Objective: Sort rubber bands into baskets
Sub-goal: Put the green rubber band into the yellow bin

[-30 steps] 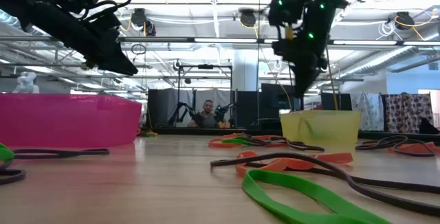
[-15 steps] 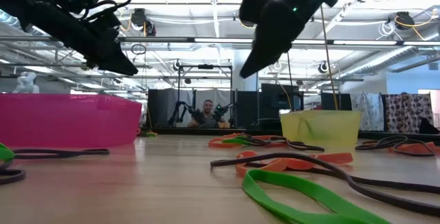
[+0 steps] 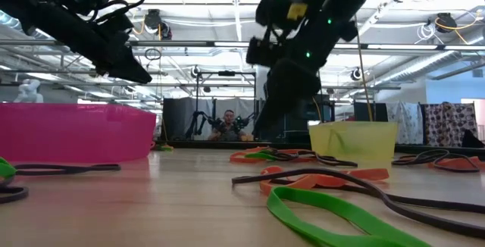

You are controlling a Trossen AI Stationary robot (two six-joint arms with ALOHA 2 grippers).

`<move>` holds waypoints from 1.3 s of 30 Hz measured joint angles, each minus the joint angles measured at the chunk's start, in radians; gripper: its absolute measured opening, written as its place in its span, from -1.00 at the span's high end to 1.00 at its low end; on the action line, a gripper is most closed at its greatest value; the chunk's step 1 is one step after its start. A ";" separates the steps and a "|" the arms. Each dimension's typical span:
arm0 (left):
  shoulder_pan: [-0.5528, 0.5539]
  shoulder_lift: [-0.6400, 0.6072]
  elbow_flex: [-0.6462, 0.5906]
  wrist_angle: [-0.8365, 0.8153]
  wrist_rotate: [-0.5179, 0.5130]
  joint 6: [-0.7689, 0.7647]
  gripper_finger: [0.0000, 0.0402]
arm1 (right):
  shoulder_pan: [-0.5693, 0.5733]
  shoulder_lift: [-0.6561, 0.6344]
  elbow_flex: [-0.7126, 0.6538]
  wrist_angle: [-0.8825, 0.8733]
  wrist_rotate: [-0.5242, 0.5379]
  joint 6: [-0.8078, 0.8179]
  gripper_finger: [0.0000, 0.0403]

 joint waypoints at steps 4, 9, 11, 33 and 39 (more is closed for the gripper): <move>0.000 0.000 0.000 0.000 0.001 0.000 0.26 | -0.011 0.031 0.000 -0.002 -0.004 0.000 0.67; 0.000 0.000 0.000 0.000 0.002 0.000 0.26 | -0.016 0.057 0.000 -0.003 -0.006 0.000 0.67; 0.000 0.000 0.000 0.000 0.002 0.001 0.26 | -0.016 0.063 0.000 -0.007 -0.006 0.000 0.67; 0.000 0.000 0.000 0.001 0.002 0.001 0.26 | -0.016 0.053 0.000 -0.045 -0.003 0.002 0.67; 0.000 0.000 0.000 0.001 0.002 0.001 0.26 | -0.016 0.047 0.001 -0.042 0.025 0.003 0.67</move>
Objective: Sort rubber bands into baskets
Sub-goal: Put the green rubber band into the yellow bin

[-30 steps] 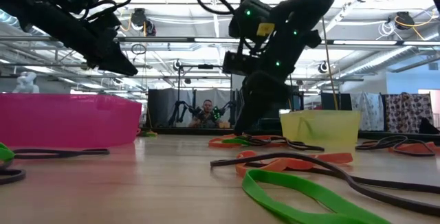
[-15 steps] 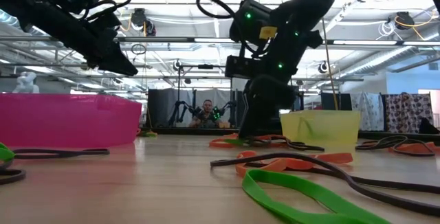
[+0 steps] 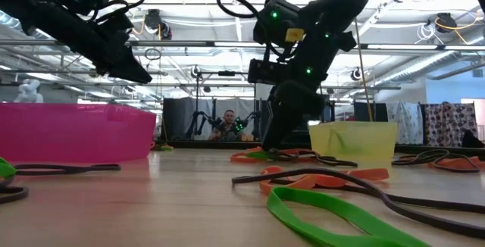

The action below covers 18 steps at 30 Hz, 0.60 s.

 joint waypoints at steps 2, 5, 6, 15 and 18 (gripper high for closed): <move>0.000 0.000 0.000 0.000 0.000 0.000 0.26 | 0.000 0.000 0.000 -0.002 0.005 0.001 0.67; 0.000 0.000 0.000 0.000 0.000 0.000 0.26 | 0.000 0.000 0.000 -0.006 0.003 0.003 0.67; 0.000 0.000 0.000 0.000 0.000 0.000 0.26 | 0.000 0.000 0.000 -0.006 0.003 0.007 0.67; 0.000 0.000 0.000 0.000 0.000 0.000 0.26 | -0.001 0.018 0.000 -0.008 0.002 0.021 0.67; 0.000 0.000 0.000 0.000 0.000 0.000 0.26 | 0.000 0.025 0.000 -0.004 0.002 0.021 0.67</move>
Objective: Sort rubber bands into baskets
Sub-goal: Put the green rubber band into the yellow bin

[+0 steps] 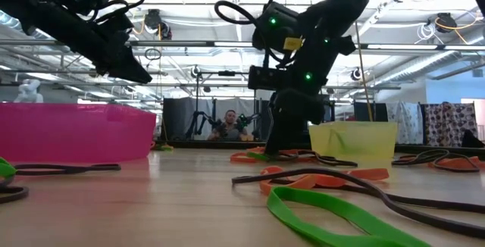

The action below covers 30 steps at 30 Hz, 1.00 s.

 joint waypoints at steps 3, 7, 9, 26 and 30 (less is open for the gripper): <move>0.000 0.000 0.000 -0.001 0.000 0.000 0.26 | 0.000 0.000 0.000 0.001 0.000 -0.001 0.68; 0.000 0.000 0.000 -0.002 0.000 -0.001 0.26 | 0.000 0.000 0.000 0.002 0.000 -0.017 0.82; 0.000 0.000 0.000 -0.002 0.000 -0.001 0.26 | 0.000 0.000 0.000 0.002 0.000 -0.030 0.94; 0.000 0.000 0.000 -0.042 0.000 0.000 0.26 | -0.012 -0.139 0.228 -0.495 0.435 -0.050 1.00; 0.000 0.000 0.000 -0.038 0.000 0.006 0.26 | -0.054 -0.207 0.228 -0.643 0.449 0.050 1.00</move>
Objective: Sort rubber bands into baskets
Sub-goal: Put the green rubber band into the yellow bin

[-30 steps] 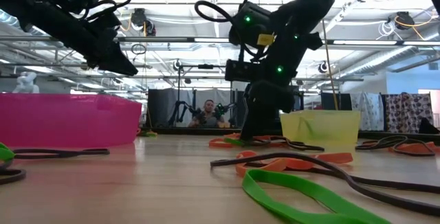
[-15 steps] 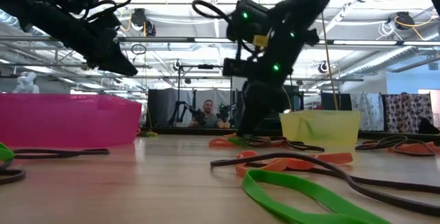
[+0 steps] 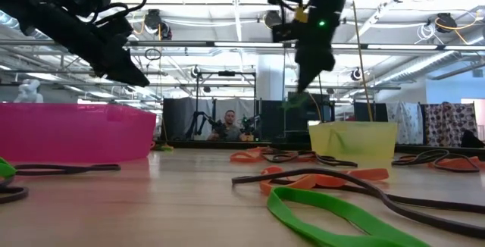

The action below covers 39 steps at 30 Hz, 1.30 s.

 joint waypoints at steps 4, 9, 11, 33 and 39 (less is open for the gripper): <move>0.000 0.000 0.000 0.020 0.000 0.001 0.26 | -0.080 -0.032 -0.020 -0.097 0.002 0.065 1.00; 0.000 0.000 0.000 0.018 0.000 0.001 0.26 | -0.204 -0.041 -0.097 -0.130 0.002 0.063 1.00; 0.000 0.000 0.000 0.030 0.000 -0.004 0.26 | -0.253 -0.041 -0.125 -0.130 0.000 0.068 1.00; 0.000 0.000 0.000 0.043 0.034 0.003 0.26 | -0.304 -0.041 -0.096 -0.199 -0.013 0.097 0.59; 0.000 0.000 0.000 0.041 0.034 0.003 0.26 | -0.257 -0.042 0.024 -0.240 -0.217 0.203 0.46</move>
